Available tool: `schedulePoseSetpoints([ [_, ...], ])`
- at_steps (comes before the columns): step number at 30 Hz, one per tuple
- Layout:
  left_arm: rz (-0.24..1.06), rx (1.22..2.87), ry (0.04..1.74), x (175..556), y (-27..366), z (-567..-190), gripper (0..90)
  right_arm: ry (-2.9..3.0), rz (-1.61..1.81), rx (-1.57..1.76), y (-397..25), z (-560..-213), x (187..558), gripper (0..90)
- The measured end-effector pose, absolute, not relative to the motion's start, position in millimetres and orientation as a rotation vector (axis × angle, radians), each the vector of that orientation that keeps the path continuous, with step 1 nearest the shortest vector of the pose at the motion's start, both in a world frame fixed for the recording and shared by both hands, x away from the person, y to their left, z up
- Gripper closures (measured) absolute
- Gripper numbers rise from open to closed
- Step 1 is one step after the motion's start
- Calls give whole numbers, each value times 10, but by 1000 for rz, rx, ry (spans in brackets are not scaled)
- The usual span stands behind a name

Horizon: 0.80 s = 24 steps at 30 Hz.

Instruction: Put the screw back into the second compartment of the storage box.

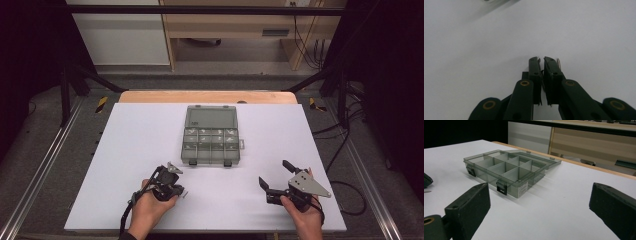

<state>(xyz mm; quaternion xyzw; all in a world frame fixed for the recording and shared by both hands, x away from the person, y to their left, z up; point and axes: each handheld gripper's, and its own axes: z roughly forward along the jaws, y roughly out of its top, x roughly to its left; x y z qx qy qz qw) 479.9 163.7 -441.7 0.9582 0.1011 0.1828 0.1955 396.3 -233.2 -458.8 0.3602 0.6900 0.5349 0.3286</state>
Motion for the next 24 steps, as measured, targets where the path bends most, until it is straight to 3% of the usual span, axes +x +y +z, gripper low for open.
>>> schedulePoseSetpoints([
  [24,536,2646,292,4860,1691,-4324,848,1810,1398,943,-2325,-4592,3965,38],
])
